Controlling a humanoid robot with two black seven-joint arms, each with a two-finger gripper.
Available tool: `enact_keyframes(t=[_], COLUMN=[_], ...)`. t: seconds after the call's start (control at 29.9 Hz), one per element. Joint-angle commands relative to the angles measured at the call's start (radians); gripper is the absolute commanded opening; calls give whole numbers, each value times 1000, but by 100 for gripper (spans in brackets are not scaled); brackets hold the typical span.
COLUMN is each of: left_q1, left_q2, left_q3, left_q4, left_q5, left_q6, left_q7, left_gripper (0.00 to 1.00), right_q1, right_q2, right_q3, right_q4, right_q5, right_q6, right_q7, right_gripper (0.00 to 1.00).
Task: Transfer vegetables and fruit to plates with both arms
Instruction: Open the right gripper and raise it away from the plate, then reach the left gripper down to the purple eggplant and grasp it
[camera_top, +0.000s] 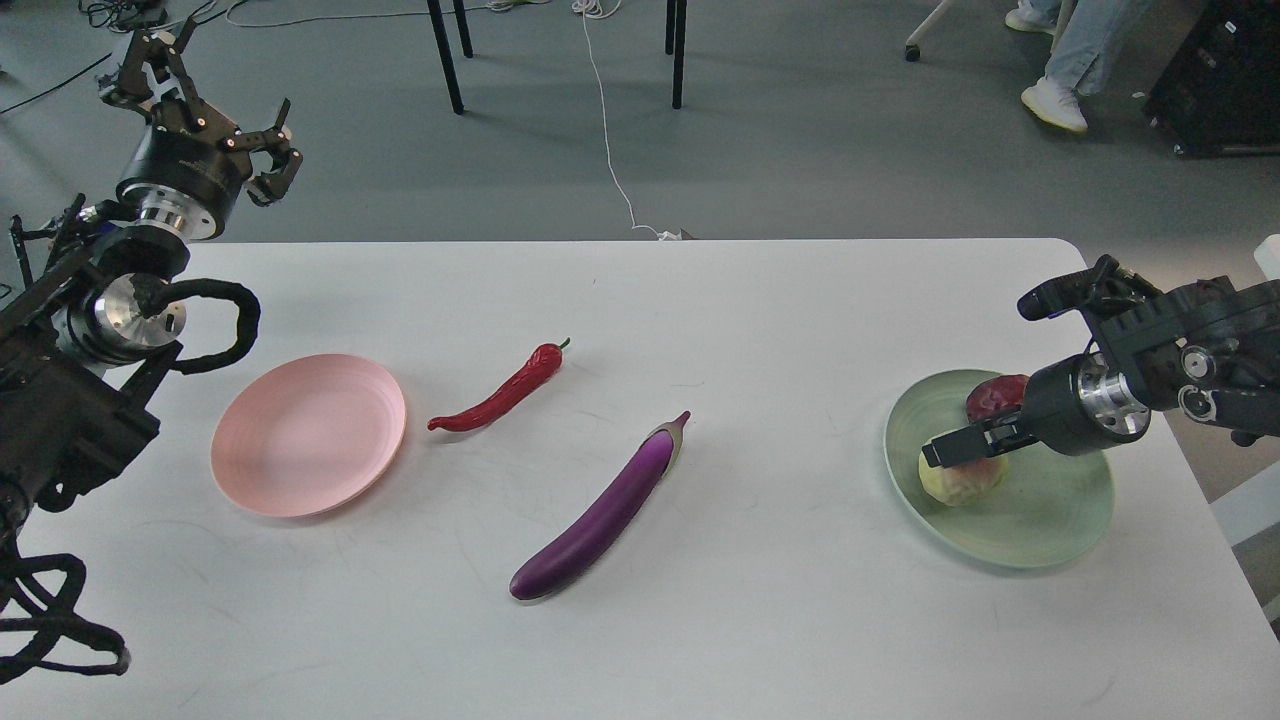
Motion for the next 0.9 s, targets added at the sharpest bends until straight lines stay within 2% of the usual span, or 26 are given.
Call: enact_keyframes(t=[0.0,0.1,0.23,0.37,0.47,0.64,0.87], left_q1=[-4,-24,-39,-44,-41,-35,5], left_q2=[-1,1,10,75,146,194,192], left_q3=[0,4,35,179,245,257,262], left_q4=[1,1,-3,-70,-165,-306,-556], left_q5=[0,0,3,90,242,530,1174], left_q6=[-30,-27,-33,-140,-148,-148,-142], left_q7=[37,39,41,31,24,22,25], left_gripper=[98,98,98,98,98,98,98], right_q1=[7,20,9,-52,-115,-282,-514], right_q2=[-22,-28,-30,-27,-27,-13,28], right_q3=[81,137,255,447,602,875,1157], right_q4=[-3,-8,-46,-117,-164,-253,-347], right_q5=[76,129,146,210,262,339,405], right_q6=[23,87,89,91,89,89,89], right_q7=[1,-3,-3,3,6,10,26], right_gripper=[98,98,98,98,98,99,99])
